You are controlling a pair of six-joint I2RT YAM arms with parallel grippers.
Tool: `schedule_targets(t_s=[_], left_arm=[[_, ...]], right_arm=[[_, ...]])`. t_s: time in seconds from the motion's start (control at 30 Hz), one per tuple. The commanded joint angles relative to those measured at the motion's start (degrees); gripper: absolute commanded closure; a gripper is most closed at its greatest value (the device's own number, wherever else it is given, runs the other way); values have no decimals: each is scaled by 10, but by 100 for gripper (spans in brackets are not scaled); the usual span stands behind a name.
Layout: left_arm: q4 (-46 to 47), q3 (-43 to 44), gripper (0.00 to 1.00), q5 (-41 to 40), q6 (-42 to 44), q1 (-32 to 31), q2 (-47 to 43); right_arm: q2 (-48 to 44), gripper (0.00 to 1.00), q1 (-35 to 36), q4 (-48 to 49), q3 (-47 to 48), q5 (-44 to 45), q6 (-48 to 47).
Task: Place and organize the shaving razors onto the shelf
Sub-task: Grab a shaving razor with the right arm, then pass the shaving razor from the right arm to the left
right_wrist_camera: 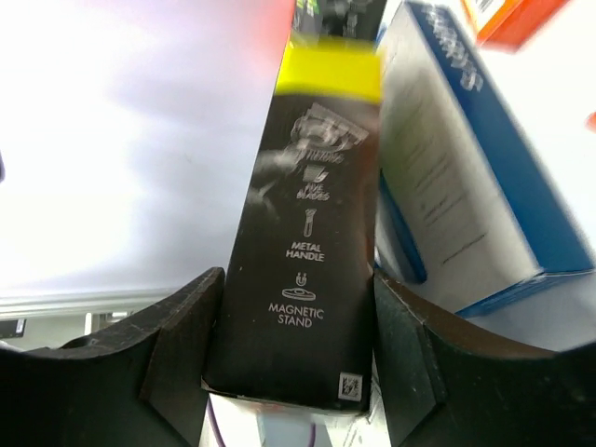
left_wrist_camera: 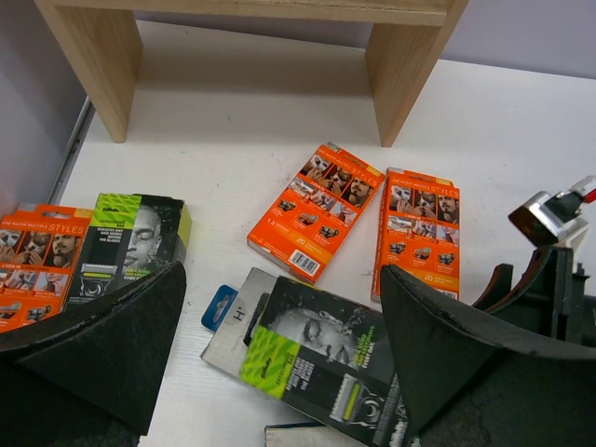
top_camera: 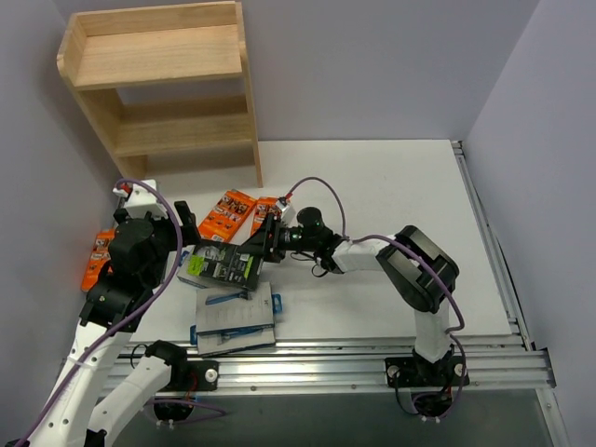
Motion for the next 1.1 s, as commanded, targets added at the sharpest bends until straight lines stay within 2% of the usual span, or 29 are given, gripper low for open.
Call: schedule_targets(t_s=[0.0, 0.17, 0.4, 0.5, 0.6, 0.77, 0.97, 1.07], left_arm=[[11, 18, 6, -13, 6, -1, -1], [6, 22, 6, -6, 12, -1, 5], [10, 20, 6, -4, 13, -1, 9], [12, 18, 6, 5, 16, -1, 18], [18, 16, 6, 40, 16, -1, 32], [38, 17, 6, 157, 12, -1, 54], [65, 15, 6, 231, -25, -1, 69], [83, 21, 6, 305, -54, 4, 92]], right_arm=[[-66, 100, -33, 11, 38, -43, -22], [-106, 100, -94, -27, 46, -76, -38], [-141, 100, -117, -215, 101, -89, -156], [-156, 100, -131, -226, 102, -102, -170], [-170, 100, -156, -231, 101, -120, -174], [-199, 100, -198, -255, 93, -147, -185], [-236, 100, -237, -251, 81, -168, -178], [-250, 100, -258, -245, 74, -178, -170]])
